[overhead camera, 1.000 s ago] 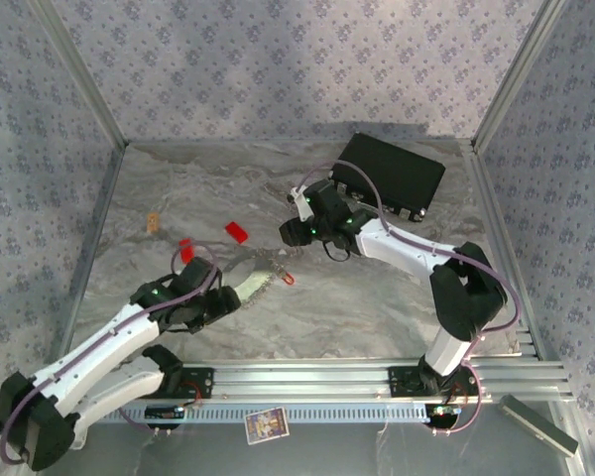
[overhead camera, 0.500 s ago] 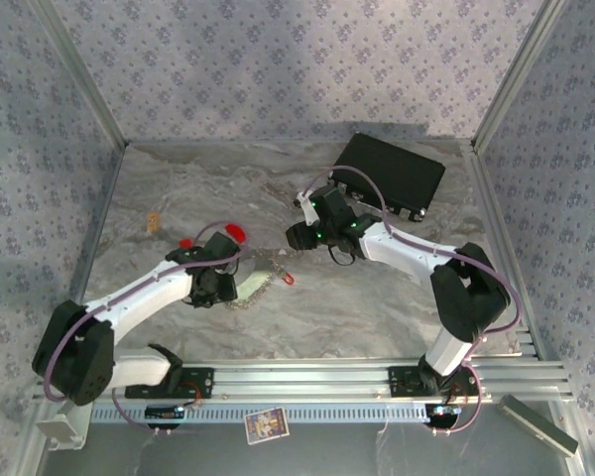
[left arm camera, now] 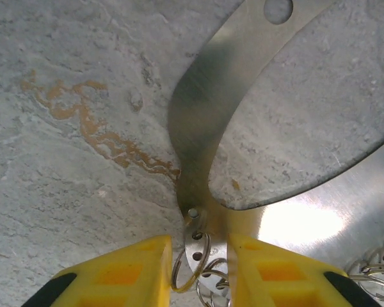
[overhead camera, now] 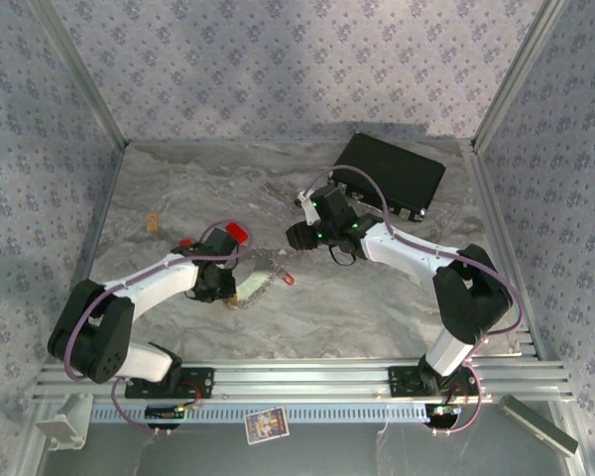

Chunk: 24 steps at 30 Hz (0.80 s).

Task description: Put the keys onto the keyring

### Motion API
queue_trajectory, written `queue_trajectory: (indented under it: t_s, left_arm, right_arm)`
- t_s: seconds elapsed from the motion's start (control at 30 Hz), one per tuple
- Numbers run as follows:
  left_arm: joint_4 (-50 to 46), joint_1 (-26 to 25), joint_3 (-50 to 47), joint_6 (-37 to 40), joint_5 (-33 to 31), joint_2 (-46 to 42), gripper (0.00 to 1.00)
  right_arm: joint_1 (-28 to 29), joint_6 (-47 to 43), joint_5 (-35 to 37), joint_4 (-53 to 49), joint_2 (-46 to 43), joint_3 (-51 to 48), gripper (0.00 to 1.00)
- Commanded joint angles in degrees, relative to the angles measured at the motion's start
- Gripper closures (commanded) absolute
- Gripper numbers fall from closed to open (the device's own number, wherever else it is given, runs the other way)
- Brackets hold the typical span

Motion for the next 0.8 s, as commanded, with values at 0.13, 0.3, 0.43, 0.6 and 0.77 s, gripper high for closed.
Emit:
queue_trajectory:
  t_s: [0.13,0.3,0.43,0.6,0.77]
  left_arm:
    - [-1.6,-0.2,0.4,1.2,-1.1,0.6,0.83]
    - [-2.1,-0.4,0.4,1.5,-1.4,0.9,0.89]
    - [-3.1,-1.3,1.2,1.5,-2.7,0.1,0.94]
    - [-7.9,-4.3,4.1,2.1,-8.6,-3.2,1.0]
    - [-13.3,-7.9,7.3,2.7,-16.0,-9.1,1.0]
  right_arm:
    - [0.3,0.6,0.5,-0.5,-2.3,0.0,0.54]
    - [0.4,0.6,0.7,-0.5,-2.5,-0.1,0.55]
    - [0.6,0.7,0.7,-0.5,-2.6,0.0,0.55]
    - [0.7,0.7,0.5,-0.5,-3.2,-0.1,0.55]
    - [0.7,0.8,0.5,-0.5,-4.0,-0.4,0.55]
